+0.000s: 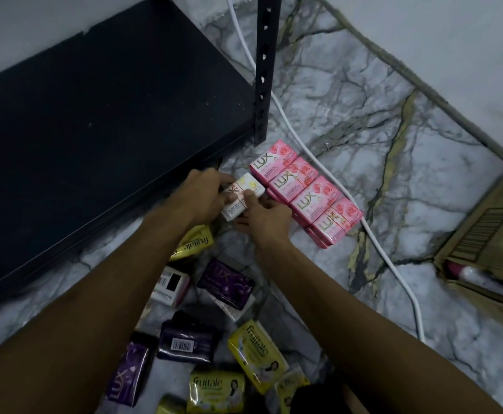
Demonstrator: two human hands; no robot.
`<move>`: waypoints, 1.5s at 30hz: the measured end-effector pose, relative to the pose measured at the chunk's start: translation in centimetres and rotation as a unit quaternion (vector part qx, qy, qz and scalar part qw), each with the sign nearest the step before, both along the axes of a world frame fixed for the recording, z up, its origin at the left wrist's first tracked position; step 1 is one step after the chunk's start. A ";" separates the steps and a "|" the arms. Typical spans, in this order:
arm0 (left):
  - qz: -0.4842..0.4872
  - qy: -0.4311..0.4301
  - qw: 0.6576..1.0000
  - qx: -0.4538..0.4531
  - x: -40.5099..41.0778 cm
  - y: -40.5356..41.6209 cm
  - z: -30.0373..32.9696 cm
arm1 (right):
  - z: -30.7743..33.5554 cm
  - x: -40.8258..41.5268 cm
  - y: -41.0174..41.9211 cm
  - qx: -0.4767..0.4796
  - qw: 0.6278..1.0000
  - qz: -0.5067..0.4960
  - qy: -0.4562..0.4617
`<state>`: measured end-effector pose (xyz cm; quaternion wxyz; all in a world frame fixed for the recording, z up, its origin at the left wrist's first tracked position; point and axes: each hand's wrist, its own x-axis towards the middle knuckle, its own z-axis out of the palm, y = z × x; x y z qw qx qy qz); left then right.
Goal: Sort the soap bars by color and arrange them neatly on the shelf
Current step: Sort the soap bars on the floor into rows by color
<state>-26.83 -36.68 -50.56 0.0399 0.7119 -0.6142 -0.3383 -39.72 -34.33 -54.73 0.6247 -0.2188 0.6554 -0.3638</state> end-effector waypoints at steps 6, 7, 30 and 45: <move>0.028 0.019 0.999 0.002 -0.1 0.2 0.4 | 0.6 0.2 0.4 -0.002 0.997 -0.047 -0.058; 0.037 0.022 0.999 -0.001 -0.1 0.6 0.7 | 0.9 -0.1 0.7 -0.004 0.997 -0.044 -0.067; 0.242 0.119 0.952 -0.145 8.1 36.2 22.7 | 35.5 -1.3 13.2 -0.158 0.691 0.649 0.277; 0.440 0.193 0.873 0.090 7.9 54.4 7.4 | 13.3 -1.7 39.3 0.022 0.844 0.489 0.217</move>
